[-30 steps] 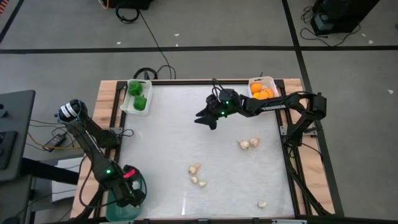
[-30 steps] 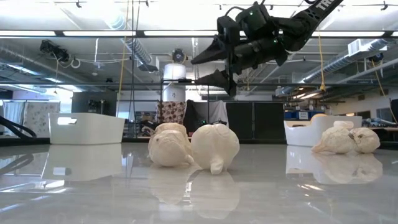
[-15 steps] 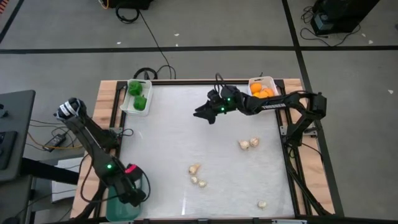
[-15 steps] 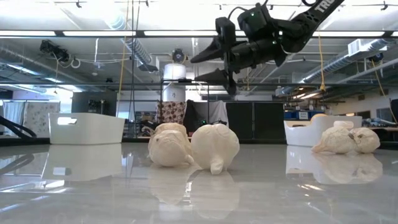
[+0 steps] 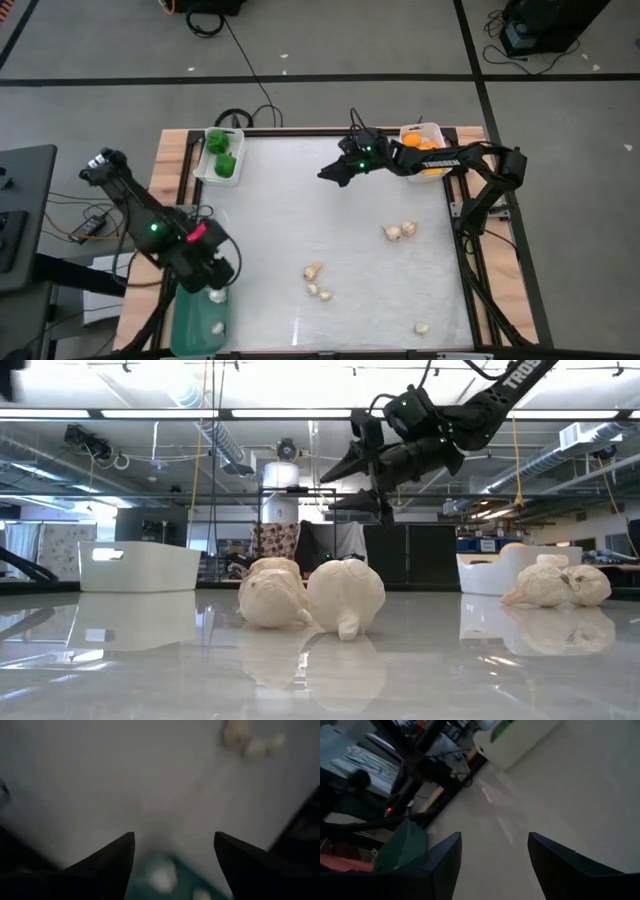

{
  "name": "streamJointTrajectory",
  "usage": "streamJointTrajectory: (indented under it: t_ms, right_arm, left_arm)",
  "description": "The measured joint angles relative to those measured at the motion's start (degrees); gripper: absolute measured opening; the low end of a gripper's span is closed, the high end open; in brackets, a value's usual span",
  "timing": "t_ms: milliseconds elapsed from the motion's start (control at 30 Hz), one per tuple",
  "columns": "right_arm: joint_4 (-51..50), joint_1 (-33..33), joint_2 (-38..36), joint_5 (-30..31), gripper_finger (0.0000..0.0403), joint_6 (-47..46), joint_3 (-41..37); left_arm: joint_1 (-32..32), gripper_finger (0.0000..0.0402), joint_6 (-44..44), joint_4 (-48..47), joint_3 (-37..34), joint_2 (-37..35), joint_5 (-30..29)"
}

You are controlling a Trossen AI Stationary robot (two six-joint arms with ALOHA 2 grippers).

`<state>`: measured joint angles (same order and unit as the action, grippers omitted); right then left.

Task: Sort produce into baskets
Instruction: Put the white garlic into the green bin

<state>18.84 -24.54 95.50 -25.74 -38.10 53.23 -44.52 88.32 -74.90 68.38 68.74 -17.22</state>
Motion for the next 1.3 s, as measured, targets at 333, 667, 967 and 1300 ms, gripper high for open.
streamJointTrajectory:
  t_ms: [333, 667, 967, 1300]
  right_arm:
    - [-5.1, 1.5, 0.0, -2.9, 0.0236, -2.9, 0.0]
    - [-18.8, 3.6, -1.0, -0.9, 0.0212, -3.1, 0.0]
    - [-36.5, 7.7, -11.0, 12.4, 0.0192, 1.7, 0.0]
    - [-55.9, 12.5, -18.2, 22.7, 0.0191, -1.2, 0.0]
  left_arm:
    - [16.5, 0.0278, -25.9, -1.0, 0.0, -0.6, -2.6]
    - [32.7, 0.0278, -51.7, 9.1, -2.0, -0.6, 5.2]
    - [41.5, 0.0278, -64.8, 27.0, -11.5, -0.6, 13.4]
    - [46.4, 0.0293, -72.2, 54.3, -22.0, 3.0, 25.6]
